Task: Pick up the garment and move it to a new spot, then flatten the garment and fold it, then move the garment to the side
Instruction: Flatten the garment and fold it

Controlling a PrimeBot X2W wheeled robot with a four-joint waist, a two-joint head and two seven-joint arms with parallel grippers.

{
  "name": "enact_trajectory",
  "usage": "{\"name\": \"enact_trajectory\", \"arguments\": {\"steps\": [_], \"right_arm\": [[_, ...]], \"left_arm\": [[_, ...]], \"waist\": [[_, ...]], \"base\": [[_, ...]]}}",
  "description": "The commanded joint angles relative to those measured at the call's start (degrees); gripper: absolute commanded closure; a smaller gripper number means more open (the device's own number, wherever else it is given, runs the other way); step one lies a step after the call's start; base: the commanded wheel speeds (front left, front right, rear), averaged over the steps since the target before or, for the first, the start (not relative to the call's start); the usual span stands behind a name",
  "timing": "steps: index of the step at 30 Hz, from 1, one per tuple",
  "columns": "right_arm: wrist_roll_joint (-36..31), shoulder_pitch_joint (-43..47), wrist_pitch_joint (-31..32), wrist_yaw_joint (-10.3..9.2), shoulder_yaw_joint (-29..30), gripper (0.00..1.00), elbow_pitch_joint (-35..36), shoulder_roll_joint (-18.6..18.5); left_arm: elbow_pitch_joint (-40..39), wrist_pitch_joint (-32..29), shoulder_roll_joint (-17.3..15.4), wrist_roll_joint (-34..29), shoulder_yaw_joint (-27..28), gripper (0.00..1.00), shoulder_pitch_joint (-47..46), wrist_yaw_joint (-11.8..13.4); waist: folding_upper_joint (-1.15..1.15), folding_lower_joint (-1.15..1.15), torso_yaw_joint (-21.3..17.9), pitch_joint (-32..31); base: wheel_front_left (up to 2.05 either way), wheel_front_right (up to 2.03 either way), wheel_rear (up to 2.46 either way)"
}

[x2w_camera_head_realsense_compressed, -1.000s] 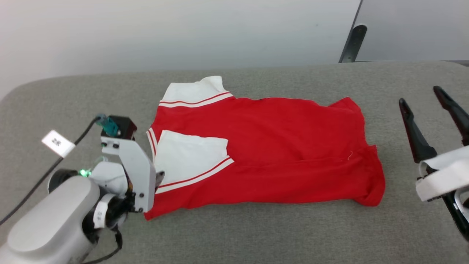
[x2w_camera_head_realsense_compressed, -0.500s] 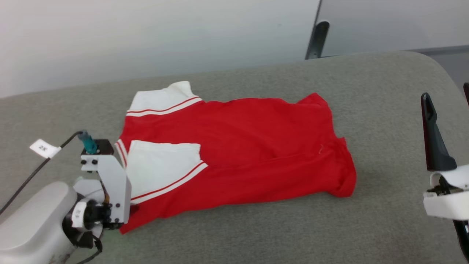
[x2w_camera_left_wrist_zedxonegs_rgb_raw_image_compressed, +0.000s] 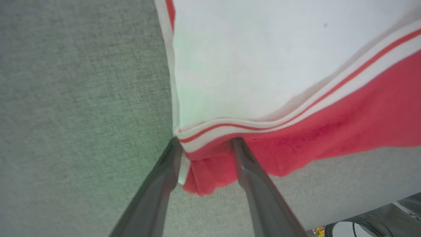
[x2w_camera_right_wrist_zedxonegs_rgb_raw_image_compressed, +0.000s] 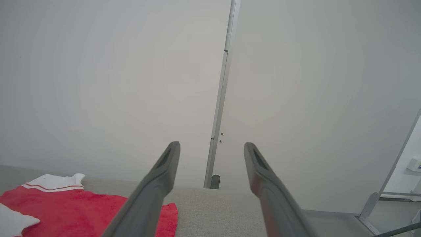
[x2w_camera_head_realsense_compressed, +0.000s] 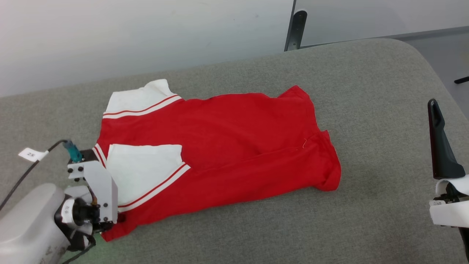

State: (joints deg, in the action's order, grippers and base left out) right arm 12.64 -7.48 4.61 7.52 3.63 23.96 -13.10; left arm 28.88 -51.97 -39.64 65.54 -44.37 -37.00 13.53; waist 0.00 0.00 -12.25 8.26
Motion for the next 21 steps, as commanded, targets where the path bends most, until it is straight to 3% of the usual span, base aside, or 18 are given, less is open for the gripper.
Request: {"name": "enact_trajectory", "arguments": {"steps": [1, 2, 11, 21], "right_arm": [[0.1, 0.7, 0.1, -0.06, 0.4, 0.0, 0.4, 0.3], [0.6, 0.9, 0.5, -0.06, 0.5, 0.0, 0.3, 0.4], [4.6, 2.0, 8.3, -0.05, 0.0, 0.0, -1.8, 0.5], [9.7, -3.3, 33.0, -0.03, -4.1, 0.0, -12.1, -2.6]], "left_arm": [[0.8, -0.4, 1.3, 0.5, -0.9, 0.67, 1.3, -0.5], [1.2, 0.0, 1.6, 0.6, -0.7, 1.0, 1.2, -0.7], [3.4, 0.5, 2.2, 0.5, -0.7, 1.0, -0.3, -2.1], [3.3, 1.0, 4.3, -0.2, -1.4, 1.0, -1.8, -3.4]], "waist": [[0.0, 0.0, 0.0, 0.0], [0.0, 0.0, 0.1, 0.1], [0.0, 0.0, 1.3, 0.2], [0.0, 0.0, 3.8, 1.1]], "base": [[0.0, 0.0, 0.0], [0.0, 0.0, 0.0], [0.0, 0.0, 0.0], [0.0, 0.0, 0.0]]}}
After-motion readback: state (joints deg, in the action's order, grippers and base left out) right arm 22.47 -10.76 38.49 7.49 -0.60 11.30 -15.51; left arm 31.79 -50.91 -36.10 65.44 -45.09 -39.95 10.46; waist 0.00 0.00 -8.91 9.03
